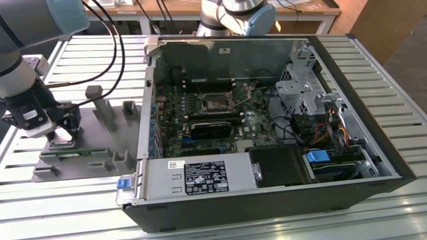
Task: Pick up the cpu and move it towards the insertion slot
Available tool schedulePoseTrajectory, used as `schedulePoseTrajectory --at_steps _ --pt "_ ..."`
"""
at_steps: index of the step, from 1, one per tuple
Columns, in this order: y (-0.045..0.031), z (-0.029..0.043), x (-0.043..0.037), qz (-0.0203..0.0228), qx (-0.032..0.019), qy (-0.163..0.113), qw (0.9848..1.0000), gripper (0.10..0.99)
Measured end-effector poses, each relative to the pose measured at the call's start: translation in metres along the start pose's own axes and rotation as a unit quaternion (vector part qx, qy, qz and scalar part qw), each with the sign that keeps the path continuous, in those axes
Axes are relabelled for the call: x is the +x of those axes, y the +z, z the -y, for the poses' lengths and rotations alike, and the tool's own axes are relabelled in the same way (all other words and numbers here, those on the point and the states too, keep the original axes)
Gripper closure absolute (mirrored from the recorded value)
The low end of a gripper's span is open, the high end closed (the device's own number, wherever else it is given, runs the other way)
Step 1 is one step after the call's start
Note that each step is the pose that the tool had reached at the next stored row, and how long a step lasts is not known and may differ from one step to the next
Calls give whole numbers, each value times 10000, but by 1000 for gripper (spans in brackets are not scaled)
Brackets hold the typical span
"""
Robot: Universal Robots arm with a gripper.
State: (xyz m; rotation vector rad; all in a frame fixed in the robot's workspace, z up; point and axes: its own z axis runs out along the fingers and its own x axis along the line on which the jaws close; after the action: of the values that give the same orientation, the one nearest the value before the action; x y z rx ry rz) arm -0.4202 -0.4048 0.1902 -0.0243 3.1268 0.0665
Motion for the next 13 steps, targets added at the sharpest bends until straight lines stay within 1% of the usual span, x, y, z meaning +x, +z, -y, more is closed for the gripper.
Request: schedulePoseTrajectory --at_steps 13 --pt "-363 -15 -5 4 0 0 10000 545"
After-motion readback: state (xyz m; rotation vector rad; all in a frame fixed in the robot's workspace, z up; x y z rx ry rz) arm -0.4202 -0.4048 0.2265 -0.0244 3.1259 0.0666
